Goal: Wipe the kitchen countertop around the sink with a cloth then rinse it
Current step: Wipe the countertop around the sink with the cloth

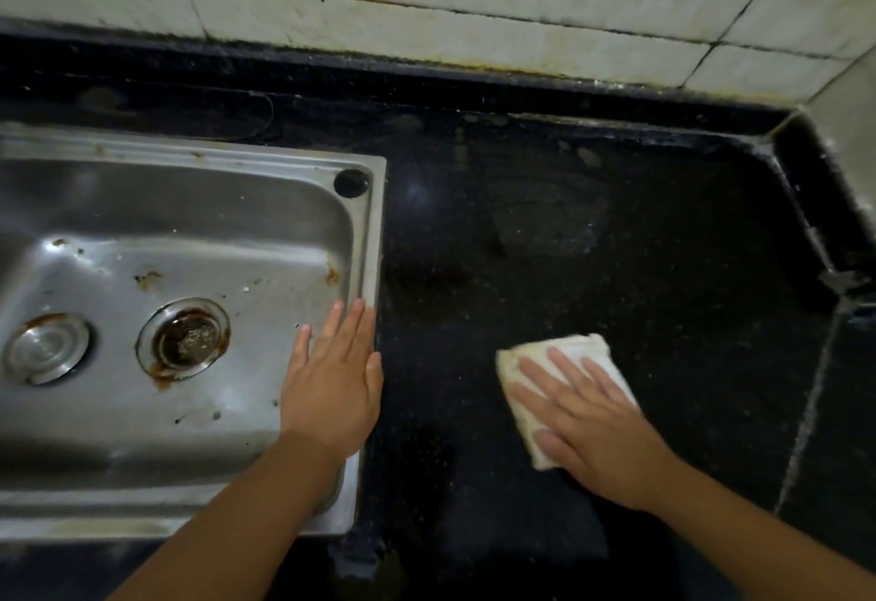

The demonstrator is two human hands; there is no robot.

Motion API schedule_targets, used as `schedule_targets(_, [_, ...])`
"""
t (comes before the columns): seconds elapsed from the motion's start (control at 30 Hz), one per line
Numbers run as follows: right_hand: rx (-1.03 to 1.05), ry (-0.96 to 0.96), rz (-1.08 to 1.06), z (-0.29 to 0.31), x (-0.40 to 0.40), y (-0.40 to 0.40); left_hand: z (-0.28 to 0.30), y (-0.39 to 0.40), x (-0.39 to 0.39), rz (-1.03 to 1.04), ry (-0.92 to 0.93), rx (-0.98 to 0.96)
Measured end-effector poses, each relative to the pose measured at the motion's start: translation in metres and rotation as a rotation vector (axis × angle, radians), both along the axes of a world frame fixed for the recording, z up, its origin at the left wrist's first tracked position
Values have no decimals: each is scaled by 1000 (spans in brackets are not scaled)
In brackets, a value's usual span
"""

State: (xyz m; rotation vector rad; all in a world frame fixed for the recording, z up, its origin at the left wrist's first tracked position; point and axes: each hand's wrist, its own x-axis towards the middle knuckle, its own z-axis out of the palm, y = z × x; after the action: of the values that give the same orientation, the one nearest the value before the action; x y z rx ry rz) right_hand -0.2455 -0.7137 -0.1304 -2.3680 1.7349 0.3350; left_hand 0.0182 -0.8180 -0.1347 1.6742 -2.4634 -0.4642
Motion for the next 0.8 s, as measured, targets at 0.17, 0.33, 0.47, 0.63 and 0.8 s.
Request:
schedule_targets(0.17, [-56, -32, -775, 20, -87, -34, 2, -4, 1, -38, -87, -117])
schedule_targets(0.33, [32, -70, -905, 14, -57, -172, 2, -8, -2, -47, -111, -144])
schedule_targets(0.47, [-17, -169, -529, 4, 32, -207, 10, -15, -6, -3, -76, -95])
schedule_targets(0.63, [-137, -201, -204, -5, 61, -94, 21, -39, -41, 41, -47, -115])
schedule_targets(0.8, [-86, 31, -496, 4, -65, -73, 22, -57, -71, 107, -62, -45])
